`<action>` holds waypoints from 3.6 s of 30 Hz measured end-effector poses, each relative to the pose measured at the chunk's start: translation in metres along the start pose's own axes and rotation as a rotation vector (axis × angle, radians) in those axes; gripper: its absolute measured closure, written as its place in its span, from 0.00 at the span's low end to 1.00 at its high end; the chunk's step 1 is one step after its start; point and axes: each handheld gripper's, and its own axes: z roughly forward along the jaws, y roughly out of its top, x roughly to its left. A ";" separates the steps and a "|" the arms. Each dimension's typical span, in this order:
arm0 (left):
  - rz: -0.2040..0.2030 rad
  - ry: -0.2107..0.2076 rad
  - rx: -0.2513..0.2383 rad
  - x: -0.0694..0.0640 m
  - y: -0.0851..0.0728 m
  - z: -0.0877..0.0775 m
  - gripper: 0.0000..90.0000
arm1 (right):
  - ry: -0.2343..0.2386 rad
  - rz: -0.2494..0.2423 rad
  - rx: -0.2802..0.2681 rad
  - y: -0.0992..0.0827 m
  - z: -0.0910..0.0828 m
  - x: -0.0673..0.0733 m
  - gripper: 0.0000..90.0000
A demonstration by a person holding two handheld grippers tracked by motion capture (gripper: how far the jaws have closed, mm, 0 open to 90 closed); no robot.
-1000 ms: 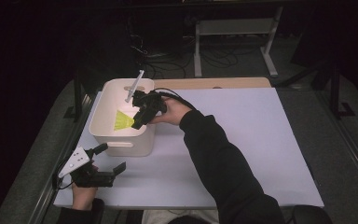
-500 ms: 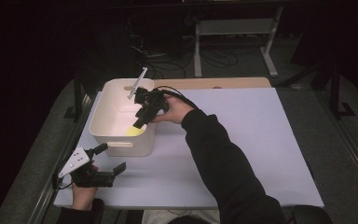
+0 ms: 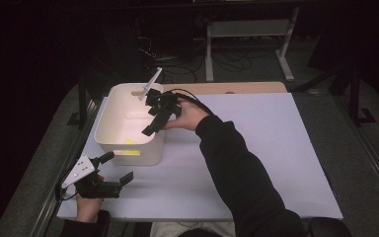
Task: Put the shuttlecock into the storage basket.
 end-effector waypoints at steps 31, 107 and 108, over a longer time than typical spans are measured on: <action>0.000 0.002 0.002 0.000 0.000 0.000 0.00 | -0.098 0.021 -0.110 -0.027 -0.038 0.010 0.00; -0.002 0.009 0.007 0.000 0.000 0.002 0.00 | -0.226 0.200 -0.241 -0.165 -0.106 0.007 0.00; -0.002 0.010 0.007 0.000 0.000 0.002 0.00 | -0.228 0.203 -0.240 -0.167 -0.107 0.007 0.00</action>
